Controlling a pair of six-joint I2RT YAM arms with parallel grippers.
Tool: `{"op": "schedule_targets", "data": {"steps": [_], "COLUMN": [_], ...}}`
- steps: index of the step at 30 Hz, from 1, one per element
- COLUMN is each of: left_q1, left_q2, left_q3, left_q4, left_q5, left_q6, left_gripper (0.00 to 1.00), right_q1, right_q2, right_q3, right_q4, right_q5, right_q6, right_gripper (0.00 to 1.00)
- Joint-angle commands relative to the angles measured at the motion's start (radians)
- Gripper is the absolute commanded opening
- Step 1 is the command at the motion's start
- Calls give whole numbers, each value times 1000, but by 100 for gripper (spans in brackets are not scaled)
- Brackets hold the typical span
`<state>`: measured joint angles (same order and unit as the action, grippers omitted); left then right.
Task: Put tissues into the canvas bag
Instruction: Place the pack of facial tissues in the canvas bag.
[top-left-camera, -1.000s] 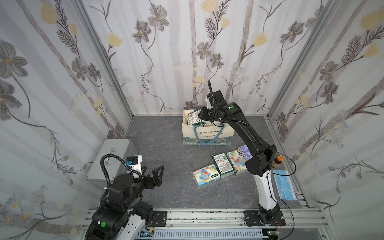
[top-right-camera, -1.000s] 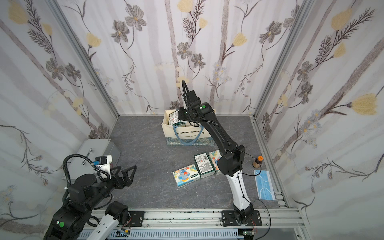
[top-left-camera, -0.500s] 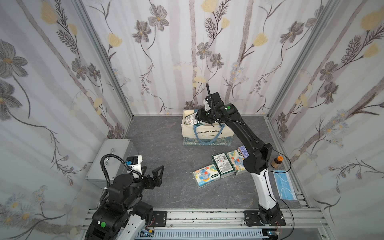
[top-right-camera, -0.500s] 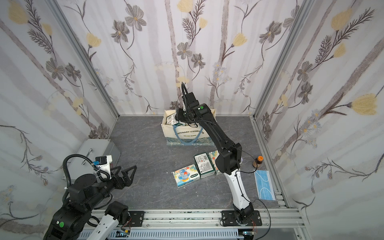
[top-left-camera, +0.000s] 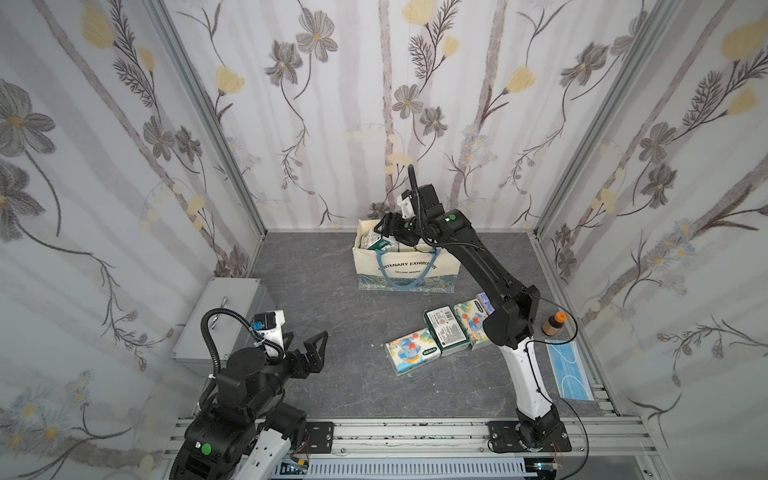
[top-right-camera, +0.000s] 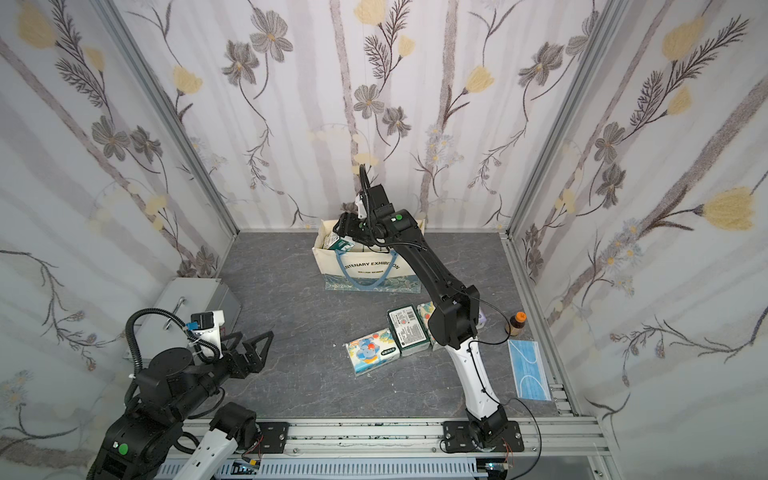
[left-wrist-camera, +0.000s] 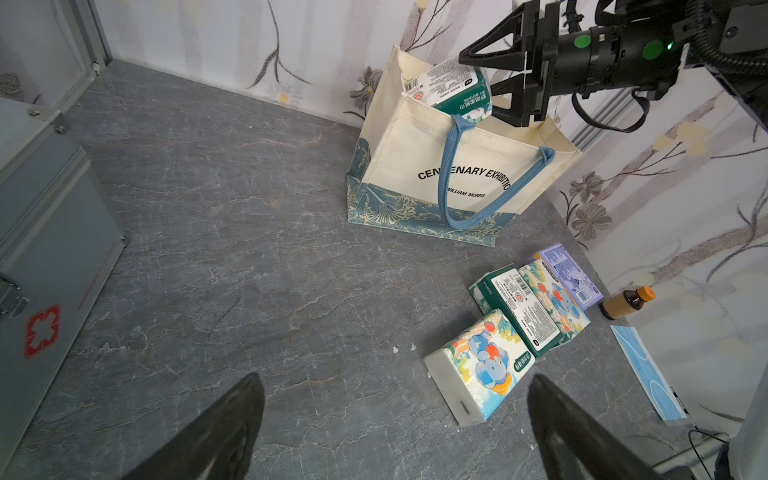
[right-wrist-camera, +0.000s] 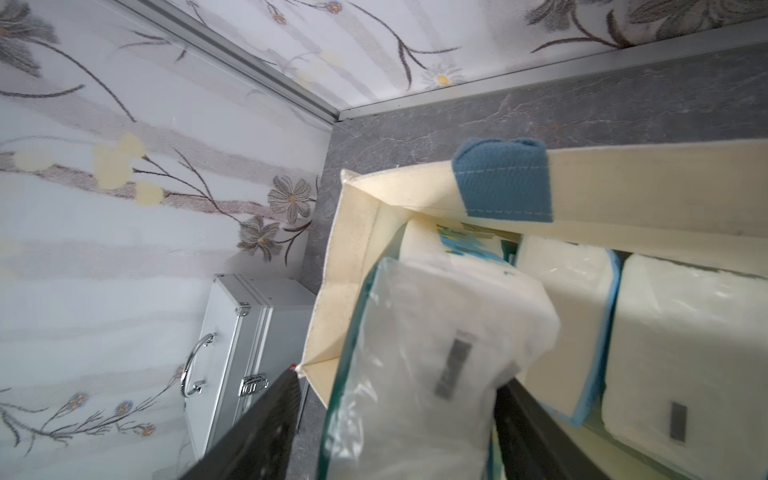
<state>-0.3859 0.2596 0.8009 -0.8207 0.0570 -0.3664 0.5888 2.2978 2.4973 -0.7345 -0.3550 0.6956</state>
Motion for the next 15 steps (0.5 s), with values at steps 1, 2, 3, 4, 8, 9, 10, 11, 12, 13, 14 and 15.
{"op": "schedule_targets", "data": {"steps": [1,2,3,4,8,9,10,11,12,13,14,15], "left_q1": [1,1,1,1,0,1,1,1,1,0,1,1], "left_q2": [-1,-1,-1,-1,-2,-2,-1,-2,-1,-2,1,1], "left_q3": [1,0,1,1,1,1,1,1,1,1,1,1], "left_q4": [27,27,27,27,28,27,25,26,25,26,25,25], "left_q5": [1,1,1,1,0,0,0,-1,-3,-2,-3,-4], "left_q6": [7,6,6,7,6,7,5,5,4,5,5,5], "left_gripper": [100,100,100,100,100,100,100,100,100,100,100,100], "right_q1": [5,6,7,7,9,11,13,15,17,16,16,17], "right_q2": [5,4,6,6,18,21,24,25,25,25,24,21], "right_q3": [7,7,7,8,8,8,7,8,8,7,8,7], "right_q4": [101,110,116,121,155,165,177,181,180,178,174,167], "right_q5": [-67,-70,-72,-75,-105,-115,-124,-129,-130,-130,-130,-128], "right_q6": [30,31,33,35,52,57,62,66,65,62,57,51], "right_gripper": [73,73,73,73,74,74,74,74,74,74,74,74]}}
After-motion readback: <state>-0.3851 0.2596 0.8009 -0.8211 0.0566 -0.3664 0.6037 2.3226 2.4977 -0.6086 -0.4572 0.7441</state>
